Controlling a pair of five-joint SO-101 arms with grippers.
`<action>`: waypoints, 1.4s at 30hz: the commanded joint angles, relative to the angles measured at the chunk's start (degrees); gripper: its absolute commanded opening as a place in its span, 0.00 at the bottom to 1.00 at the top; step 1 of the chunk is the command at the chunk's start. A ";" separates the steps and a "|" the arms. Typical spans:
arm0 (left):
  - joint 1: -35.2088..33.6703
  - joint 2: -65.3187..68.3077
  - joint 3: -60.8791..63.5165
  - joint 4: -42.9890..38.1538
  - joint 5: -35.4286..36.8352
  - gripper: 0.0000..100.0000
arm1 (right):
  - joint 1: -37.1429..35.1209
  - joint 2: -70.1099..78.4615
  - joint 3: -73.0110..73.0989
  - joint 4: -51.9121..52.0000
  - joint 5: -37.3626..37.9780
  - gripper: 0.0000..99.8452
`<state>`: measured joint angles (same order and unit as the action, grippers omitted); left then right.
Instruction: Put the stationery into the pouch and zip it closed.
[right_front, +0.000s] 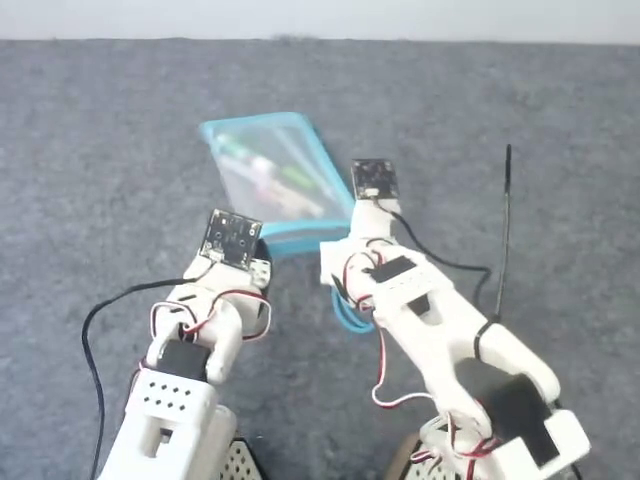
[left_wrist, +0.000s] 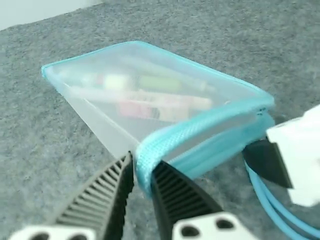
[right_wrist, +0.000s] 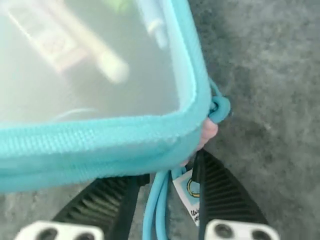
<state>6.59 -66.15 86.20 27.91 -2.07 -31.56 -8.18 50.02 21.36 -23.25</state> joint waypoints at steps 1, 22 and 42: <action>0.00 -0.18 -2.15 -0.35 -0.26 0.01 | 1.10 0.40 -0.79 -3.65 2.02 0.15; 0.00 -0.18 -2.07 -0.26 -0.26 0.01 | 7.16 0.57 0.79 -8.31 3.87 0.01; 0.44 -0.18 -3.21 0.09 0.00 0.01 | -3.30 -56.22 -0.62 40.84 40.53 0.01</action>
<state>6.68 -66.15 86.11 27.91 -2.07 -30.86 -58.37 51.43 60.04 14.64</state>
